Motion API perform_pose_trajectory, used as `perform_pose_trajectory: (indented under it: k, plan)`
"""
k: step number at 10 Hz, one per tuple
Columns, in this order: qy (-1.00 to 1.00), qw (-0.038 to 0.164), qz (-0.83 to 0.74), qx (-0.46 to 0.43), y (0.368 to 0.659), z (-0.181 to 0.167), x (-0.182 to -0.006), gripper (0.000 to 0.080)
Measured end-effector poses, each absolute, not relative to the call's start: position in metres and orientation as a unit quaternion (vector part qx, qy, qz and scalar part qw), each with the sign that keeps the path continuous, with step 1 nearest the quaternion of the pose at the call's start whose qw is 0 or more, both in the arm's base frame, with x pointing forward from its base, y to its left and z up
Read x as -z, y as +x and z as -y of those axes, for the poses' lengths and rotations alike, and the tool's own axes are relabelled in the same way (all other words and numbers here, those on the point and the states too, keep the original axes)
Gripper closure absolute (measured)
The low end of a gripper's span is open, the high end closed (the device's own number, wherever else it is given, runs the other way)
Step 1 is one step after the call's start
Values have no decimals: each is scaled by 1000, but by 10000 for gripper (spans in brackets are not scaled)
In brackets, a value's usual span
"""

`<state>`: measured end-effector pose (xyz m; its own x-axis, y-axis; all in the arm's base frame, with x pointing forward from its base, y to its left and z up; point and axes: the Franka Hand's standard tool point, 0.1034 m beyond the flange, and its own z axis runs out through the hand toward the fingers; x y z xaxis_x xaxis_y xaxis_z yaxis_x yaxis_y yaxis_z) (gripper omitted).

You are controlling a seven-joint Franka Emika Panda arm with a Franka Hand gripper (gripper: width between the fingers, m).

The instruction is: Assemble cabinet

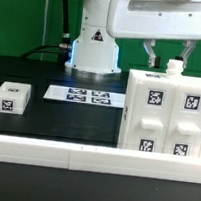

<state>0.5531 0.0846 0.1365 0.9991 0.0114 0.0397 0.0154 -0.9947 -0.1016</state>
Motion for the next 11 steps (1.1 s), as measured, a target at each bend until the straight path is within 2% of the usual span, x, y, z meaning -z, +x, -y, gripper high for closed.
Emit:
perform_pose_trajectory:
  k: [1,2,3,4,5,7,8,11]
  plan:
    - [-998,51,7,20,553,-85,-136,402]
    - [-998,51,7,20,553,-85,-136,219]
    - [-998,51,7,20,553,-85,-136,88]
    - [-998,51,7,20,553,-85,-136,88]
    - [-998,51,-13,22,551,-85,-137,15]
    - [-994,48,-95,19,517,-85,-136,4]
    - [-992,39,-120,13,502,-85,-132,4]
    - [-993,28,-110,6,481,-66,-114,2]
